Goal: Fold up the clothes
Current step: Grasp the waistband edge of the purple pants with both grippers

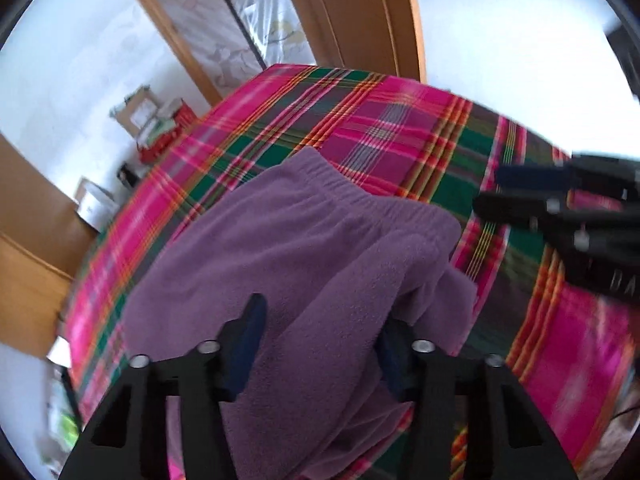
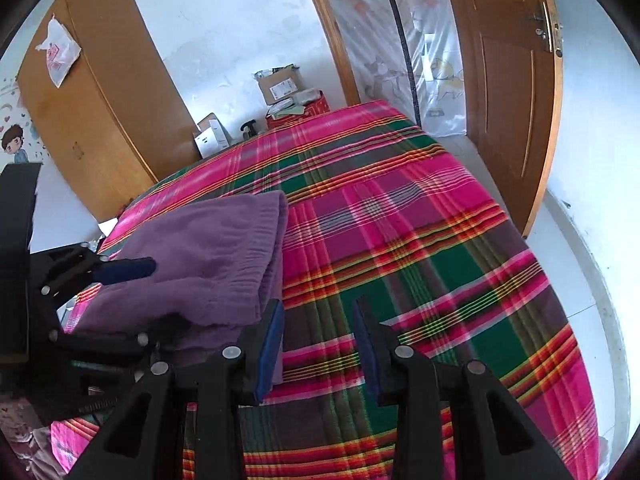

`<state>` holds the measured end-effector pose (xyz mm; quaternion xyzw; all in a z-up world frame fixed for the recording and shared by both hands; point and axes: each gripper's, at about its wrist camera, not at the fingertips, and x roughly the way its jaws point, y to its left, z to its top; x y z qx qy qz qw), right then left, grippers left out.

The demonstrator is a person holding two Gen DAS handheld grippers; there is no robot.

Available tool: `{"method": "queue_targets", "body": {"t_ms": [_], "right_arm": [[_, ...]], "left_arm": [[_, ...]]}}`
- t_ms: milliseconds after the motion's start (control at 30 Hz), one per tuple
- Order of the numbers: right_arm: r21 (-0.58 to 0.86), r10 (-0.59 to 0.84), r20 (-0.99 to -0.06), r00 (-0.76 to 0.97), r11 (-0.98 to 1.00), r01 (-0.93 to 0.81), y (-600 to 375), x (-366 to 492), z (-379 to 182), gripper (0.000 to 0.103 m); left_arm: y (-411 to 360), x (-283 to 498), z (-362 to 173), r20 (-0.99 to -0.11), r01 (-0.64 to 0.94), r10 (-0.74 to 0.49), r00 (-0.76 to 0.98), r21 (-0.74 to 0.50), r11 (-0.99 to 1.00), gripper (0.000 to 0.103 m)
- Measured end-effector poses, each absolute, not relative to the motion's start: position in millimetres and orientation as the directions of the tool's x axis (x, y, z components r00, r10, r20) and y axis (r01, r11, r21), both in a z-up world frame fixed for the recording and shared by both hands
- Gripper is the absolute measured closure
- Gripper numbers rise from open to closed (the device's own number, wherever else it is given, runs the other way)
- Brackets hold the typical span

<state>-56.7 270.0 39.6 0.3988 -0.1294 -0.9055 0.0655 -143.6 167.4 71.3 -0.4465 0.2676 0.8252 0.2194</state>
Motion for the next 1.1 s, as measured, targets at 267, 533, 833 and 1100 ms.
{"method": "queue_targets", "body": {"t_ms": [267,533,833,1100], "right_arm": [[0.360,-0.300,-0.688,-0.661,-0.932,0.048,265.7,-60.6,32.6,0.066],[0.563,-0.489,-0.604,-0.630,-0.821,0.098,264.8,-61.0,27.0,0.066],[0.672,-0.596,-0.565,-0.570,-0.734,0.101,250.8,-71.6,17.7,0.066],[0.787,-0.665,-0.467,-0.583,-0.613,0.069,254.9,-79.0,9.9,0.063]], "left_arm": [[146.0,-160.7,86.3,-0.870,-0.543,0.212,-0.444,0.074,-0.836,0.081],[135.6,-159.8,92.6,-0.868,-0.504,0.245,-0.431,0.006,-0.864,0.084],[120.3,-173.2,92.9,-0.863,-0.453,0.254,-0.436,-0.033,-0.891,0.082],[109.2,-176.6,92.4,-0.868,-0.441,0.268,-0.419,-0.063,-0.895,0.077]]}}
